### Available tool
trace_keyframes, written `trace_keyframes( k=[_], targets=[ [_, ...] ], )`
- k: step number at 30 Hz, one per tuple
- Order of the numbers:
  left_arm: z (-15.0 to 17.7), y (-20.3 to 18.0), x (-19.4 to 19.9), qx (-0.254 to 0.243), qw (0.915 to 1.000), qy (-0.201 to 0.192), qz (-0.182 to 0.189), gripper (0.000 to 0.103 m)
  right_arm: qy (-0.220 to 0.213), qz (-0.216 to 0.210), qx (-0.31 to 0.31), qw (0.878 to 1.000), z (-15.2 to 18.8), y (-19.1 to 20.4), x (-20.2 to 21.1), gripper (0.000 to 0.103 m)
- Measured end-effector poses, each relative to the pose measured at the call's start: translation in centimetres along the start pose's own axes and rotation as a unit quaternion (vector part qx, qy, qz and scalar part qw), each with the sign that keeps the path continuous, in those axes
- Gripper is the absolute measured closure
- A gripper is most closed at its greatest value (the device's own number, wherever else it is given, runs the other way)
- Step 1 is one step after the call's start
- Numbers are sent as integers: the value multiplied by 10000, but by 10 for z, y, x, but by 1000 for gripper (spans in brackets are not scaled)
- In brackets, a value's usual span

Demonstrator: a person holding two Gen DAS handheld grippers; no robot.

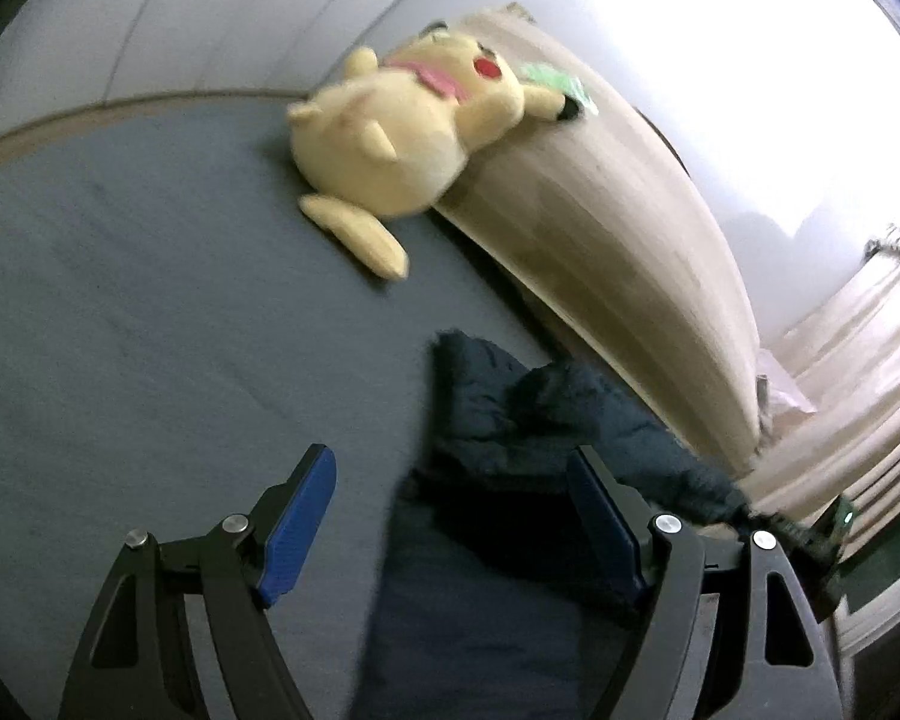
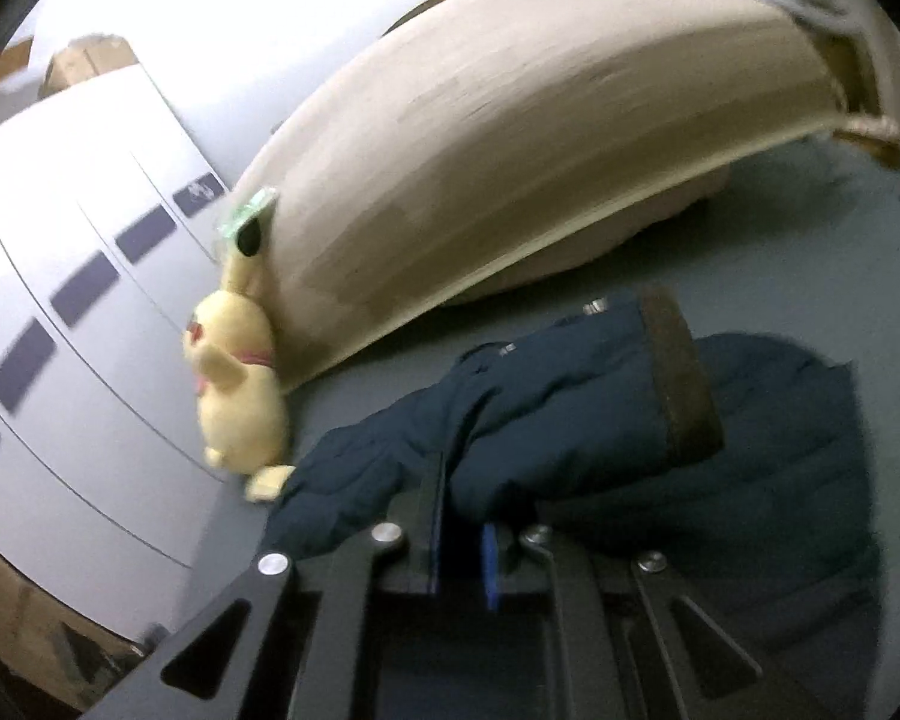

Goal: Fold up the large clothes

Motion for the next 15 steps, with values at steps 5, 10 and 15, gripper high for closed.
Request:
trace_keyframes(
  k=[5, 10, 15],
  targets=[
    [13, -24, -46, 480, 9953, 665, 513, 23, 108, 340, 55, 9993, 17, -32, -13, 92],
    [21, -28, -90, 1014, 9871, 1097, 569, 23, 175, 399, -15, 9990, 29, -49, -18, 92],
    [23, -37, -107, 1166, 9851, 1134, 557, 23, 108, 322, 54, 9994, 27, -51, -12, 92]
  ],
)
Point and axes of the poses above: each gripper's, at about its wrist camera, not at the fingertips, and x roughly against the way its jaws point, y to its left, z to its underside, the point moved 10 cm from there along -x, roughly the way its jaws point, and after that the axes turned 6 degrees about y, right-handed, at the moved point
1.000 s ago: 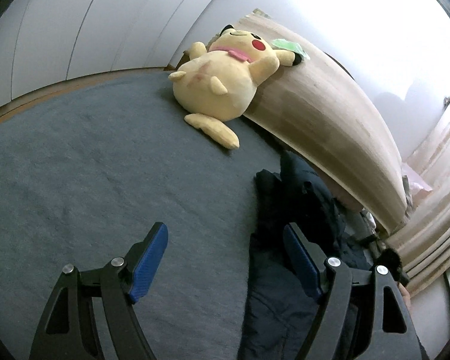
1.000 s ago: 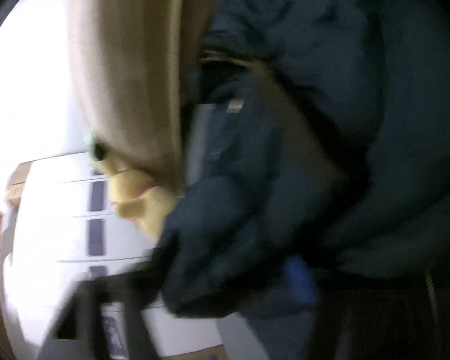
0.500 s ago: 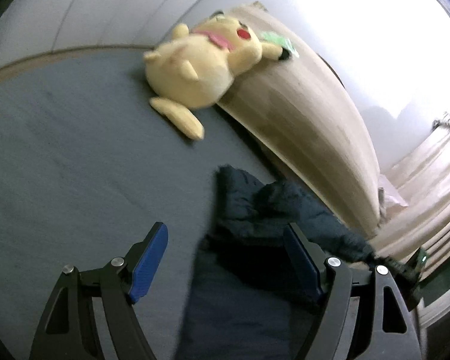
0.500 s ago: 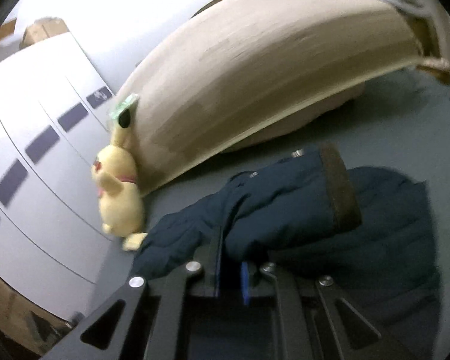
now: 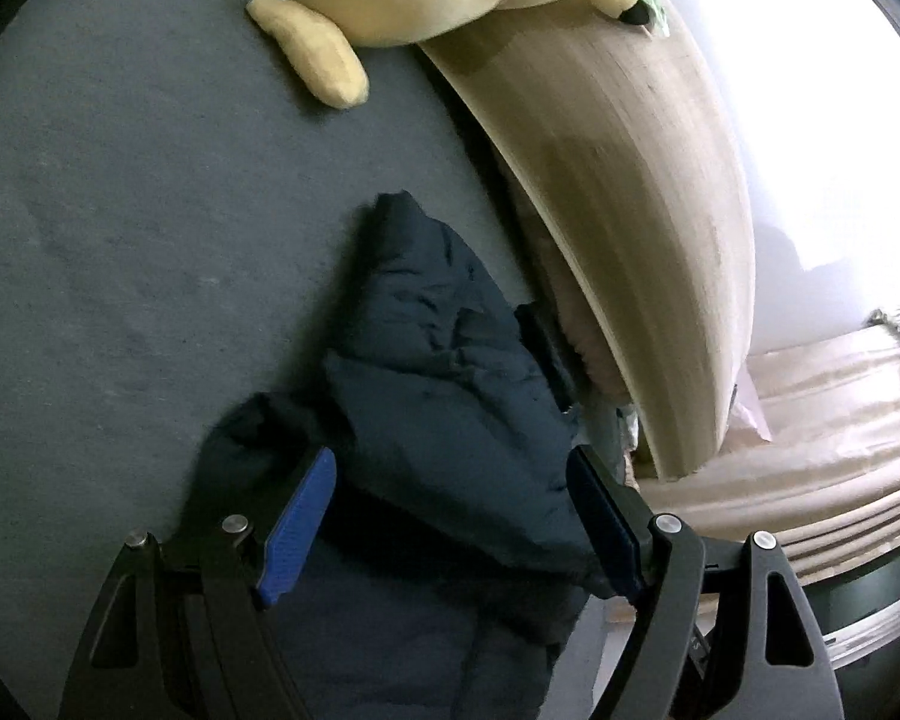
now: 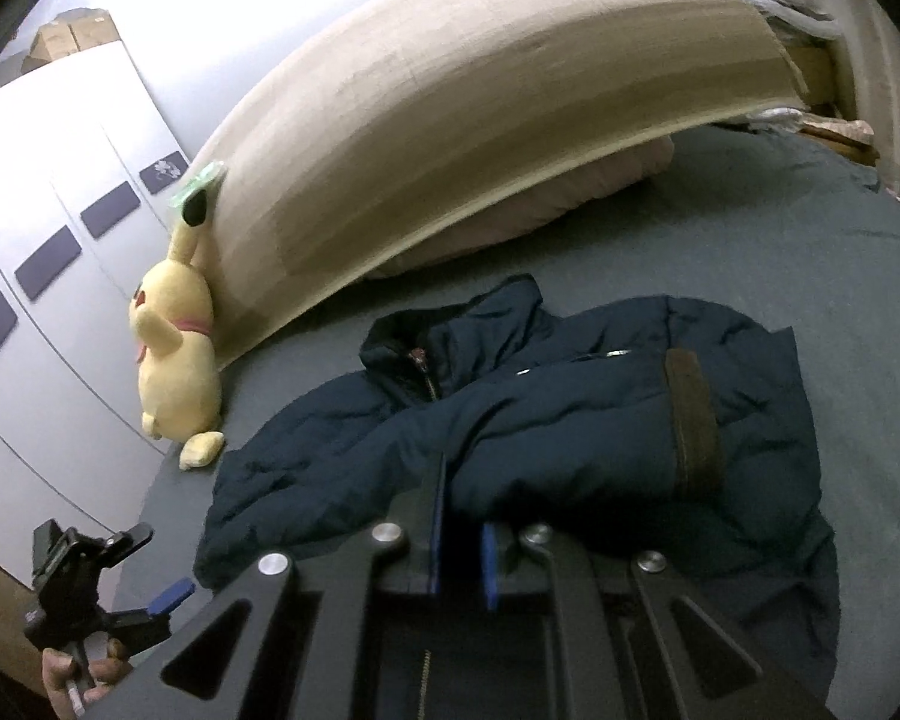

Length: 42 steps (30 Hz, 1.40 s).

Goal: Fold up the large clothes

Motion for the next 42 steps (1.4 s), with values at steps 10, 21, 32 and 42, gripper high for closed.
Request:
trace_keyframes(
  k=[10, 21, 32, 42],
  targets=[
    [0, 25, -27, -35, 9954, 147, -950, 71, 69, 73, -60, 9999, 20, -19, 2, 92],
    [-3, 20, -30, -698, 9829, 172, -1693, 80, 871, 416, -557, 9938, 63, -67, -49, 93],
    [-18, -59, 22, -2354, 9281, -1366, -2541, 28, 930, -78, -1129, 9892, 67, -79, -15, 0],
    [-2, -62, -65, -3721, 8505, -916, -3603, 28, -267, -260, -582, 9976, 5, -52, 43, 0]
  ],
)
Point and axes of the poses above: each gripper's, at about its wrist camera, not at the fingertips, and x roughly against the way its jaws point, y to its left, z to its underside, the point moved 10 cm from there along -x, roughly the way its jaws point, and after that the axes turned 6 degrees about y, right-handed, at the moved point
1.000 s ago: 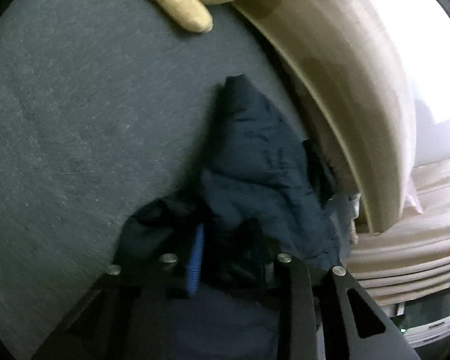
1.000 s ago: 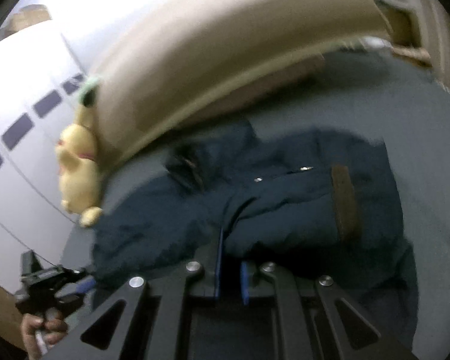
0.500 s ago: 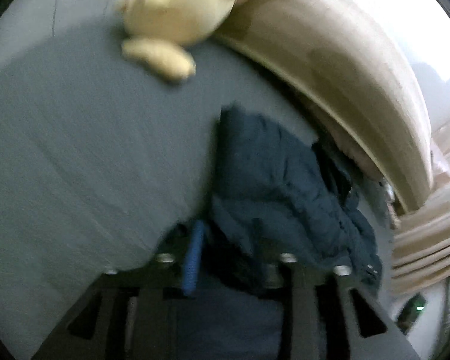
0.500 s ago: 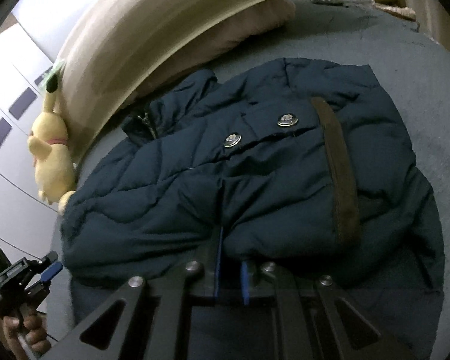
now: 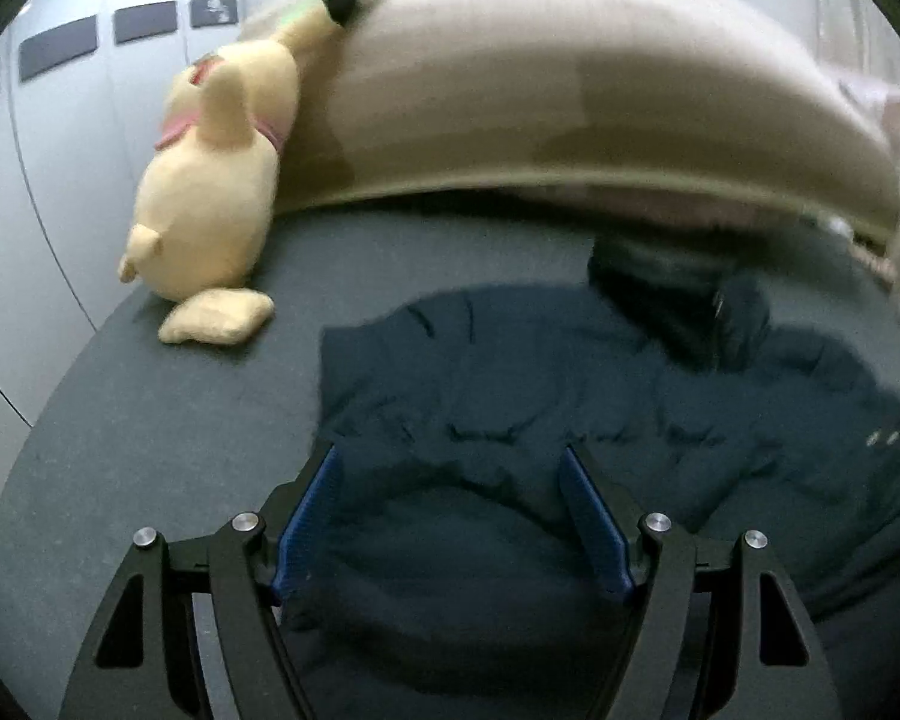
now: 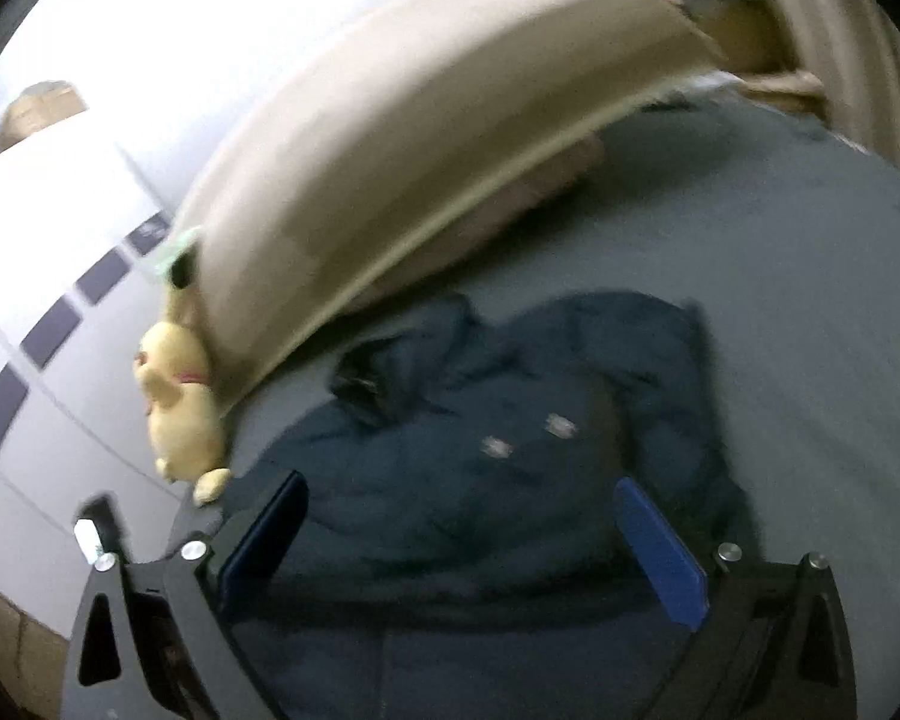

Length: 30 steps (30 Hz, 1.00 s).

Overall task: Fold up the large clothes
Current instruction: 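Open both grippers and lift them off the folded jacket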

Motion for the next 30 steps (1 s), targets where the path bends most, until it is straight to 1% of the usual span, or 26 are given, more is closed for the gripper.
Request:
trace_keyframes(
  k=[2, 3, 5, 6, 8, 10, 13, 16, 19, 22, 23, 24, 26, 28, 30],
  targets=[
    [8, -1, -12, 1, 9999, 111, -59, 28, 113, -95, 127, 9998, -3, 10, -22, 0],
    [10, -1, -15, -5, 9999, 131, -64, 28, 160, -7, 193, 9997, -2, 11, -35, 0],
    [14, -1, -17, -84, 9998, 94, -134, 28, 309, 201, 265, 9990, 3, 5, -56, 0],
    [16, -1, -19, -125, 9998, 77, -166, 28, 456, 334, 262, 9981, 10, -1, -69, 0],
    [18, -3, -21, -160, 9997, 69, -175, 28, 629, 761, 325, 9946, 23, -20, -88, 1],
    [20, -4, -22, -158, 9997, 57, -159, 27, 751, 979, 453, 9913, 33, -26, -100, 1],
    [23, -4, -25, -175, 9997, 67, -163, 27, 830, 1338, 825, 9841, 42, -28, -107, 1],
    [25, -6, -31, -187, 9996, 111, -169, 26, 974, 1577, 937, 9782, 46, -35, -113, 0],
    [25, -6, -35, -185, 9996, 152, -178, 25, 1028, 1876, 1138, 9702, 50, -35, -118, 0],
    [21, -3, -23, -157, 9997, 107, -154, 25, 1140, 1922, 1078, 9687, 47, -32, -114, 1],
    [17, 0, -18, -83, 9998, 49, -146, 25, 1073, 1811, 1014, 9723, 41, -28, -105, 1],
    [12, 2, -10, 34, 9999, -73, -116, 25, 856, 1692, 970, 9771, 32, -22, -93, 1],
    [1, 1, 7, 195, 9993, -312, -52, 25, 459, 1621, 967, 9810, 14, -9, -76, 0],
    [-5, -15, 15, 39, 9993, -373, 61, 25, 350, 1644, 1100, 9796, 3, 3, -75, 0],
    [-5, -31, 14, -188, 9991, -381, 83, 25, 432, 1786, 1345, 9737, -1, 10, -87, 0]
  ],
)
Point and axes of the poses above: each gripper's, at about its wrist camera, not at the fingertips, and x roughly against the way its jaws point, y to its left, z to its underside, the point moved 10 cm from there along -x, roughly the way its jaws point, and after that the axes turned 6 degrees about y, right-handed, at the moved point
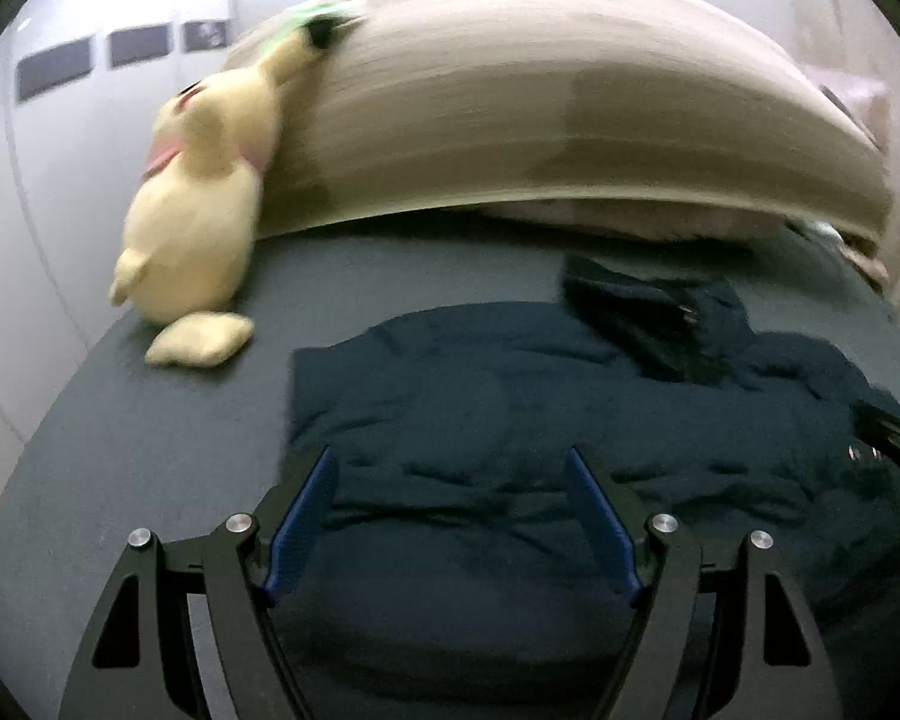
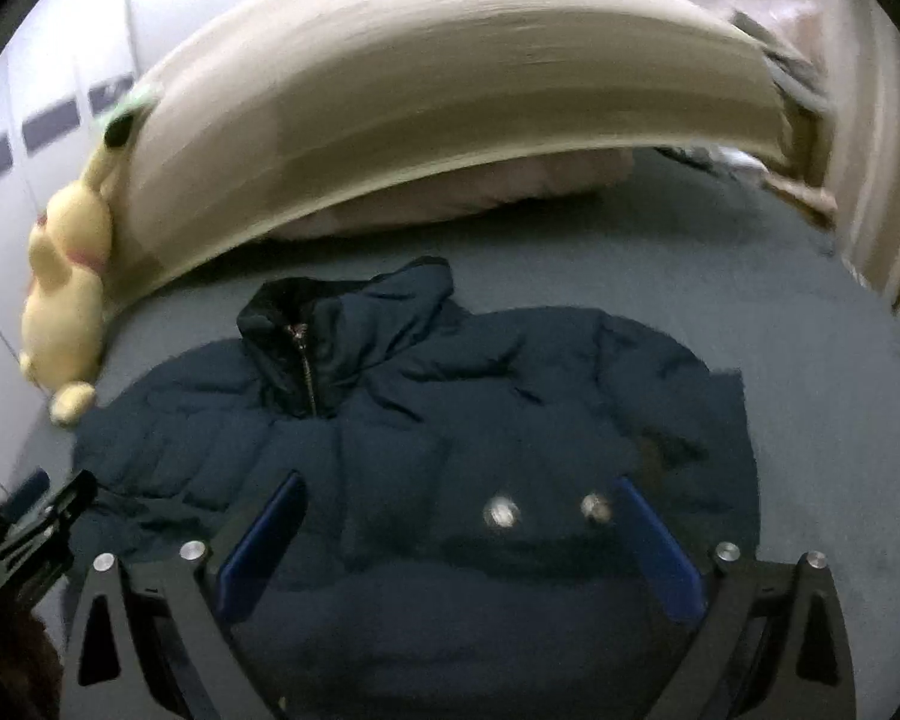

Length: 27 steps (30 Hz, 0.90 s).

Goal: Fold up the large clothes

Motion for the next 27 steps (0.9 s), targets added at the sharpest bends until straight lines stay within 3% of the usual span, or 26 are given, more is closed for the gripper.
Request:
trace_keyframes(
  k=[2, 6, 19, 22, 27],
  targets=[
    [3, -11, -7, -193, 9998, 40, -104, 25, 146, 158, 187, 9996, 1, 5, -17, 0],
    [21, -17, -36, -184, 9987, 478, -82, 25, 483, 501, 429, 9967, 18, -2, -52, 0],
    [32, -19, -51, -265, 9982, 494, -198, 23, 502, 596, 453, 9959, 29, -2, -72, 0],
    [33, -19, -53, -263, 9981, 513, -197, 22, 536, 573, 449, 9959, 26, -3, -66, 0],
    [28, -10, -35, -118, 9993, 361, 33, 22, 29, 209, 497, 9985, 23, 0, -11, 0]
  ],
)
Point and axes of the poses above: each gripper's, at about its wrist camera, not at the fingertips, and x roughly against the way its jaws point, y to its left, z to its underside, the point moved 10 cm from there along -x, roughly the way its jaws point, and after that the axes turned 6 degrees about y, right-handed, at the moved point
